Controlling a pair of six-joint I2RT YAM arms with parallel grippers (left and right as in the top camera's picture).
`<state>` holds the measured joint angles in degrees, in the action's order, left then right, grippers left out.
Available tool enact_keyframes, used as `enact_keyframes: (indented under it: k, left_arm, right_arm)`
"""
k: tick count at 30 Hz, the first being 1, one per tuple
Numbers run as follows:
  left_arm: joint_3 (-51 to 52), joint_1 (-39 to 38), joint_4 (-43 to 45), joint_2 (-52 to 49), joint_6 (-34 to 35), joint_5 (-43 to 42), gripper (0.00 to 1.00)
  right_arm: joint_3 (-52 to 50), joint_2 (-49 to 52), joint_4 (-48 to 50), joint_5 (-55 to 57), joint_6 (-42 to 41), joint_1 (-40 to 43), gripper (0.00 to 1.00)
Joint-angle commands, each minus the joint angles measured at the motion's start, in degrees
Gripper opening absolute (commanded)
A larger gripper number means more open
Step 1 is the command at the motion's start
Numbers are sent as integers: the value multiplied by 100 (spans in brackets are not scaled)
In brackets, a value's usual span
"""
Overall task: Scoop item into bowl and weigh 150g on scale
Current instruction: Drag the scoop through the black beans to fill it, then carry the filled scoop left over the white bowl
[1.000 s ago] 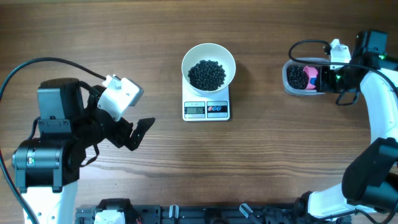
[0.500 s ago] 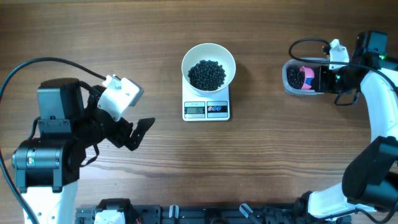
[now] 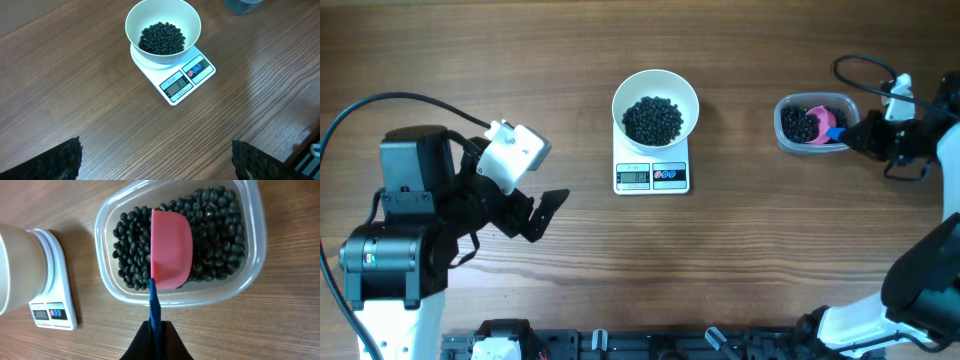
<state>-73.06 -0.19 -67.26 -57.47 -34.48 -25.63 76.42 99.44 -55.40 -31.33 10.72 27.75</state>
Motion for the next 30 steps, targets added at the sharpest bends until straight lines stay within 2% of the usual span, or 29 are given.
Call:
enact_keyframes:
  k: [1,7,18,24,30]
  left_arm:
    - [-90,42,13,-7,-111,-111,100]
    - [-87,42,13,-7,-111,-111,100]
    - [-90,42,13,-7,-111,-111,100]
    - [-87,42,13,-7,-111,-111,100]
    - [-90,42,13,-7,-111,-111,100]
  right_arm:
    - [-44,59,-96,-638,111,323,4]
    - [-44,61,-203,-852,111,789,4]
    - [-44,59,-348,-1904,63,1241,4]
    - [-42,59,-535,-2111,68,1204,5]
    - [-39,-11,-575,-2883,-70,1043,5]
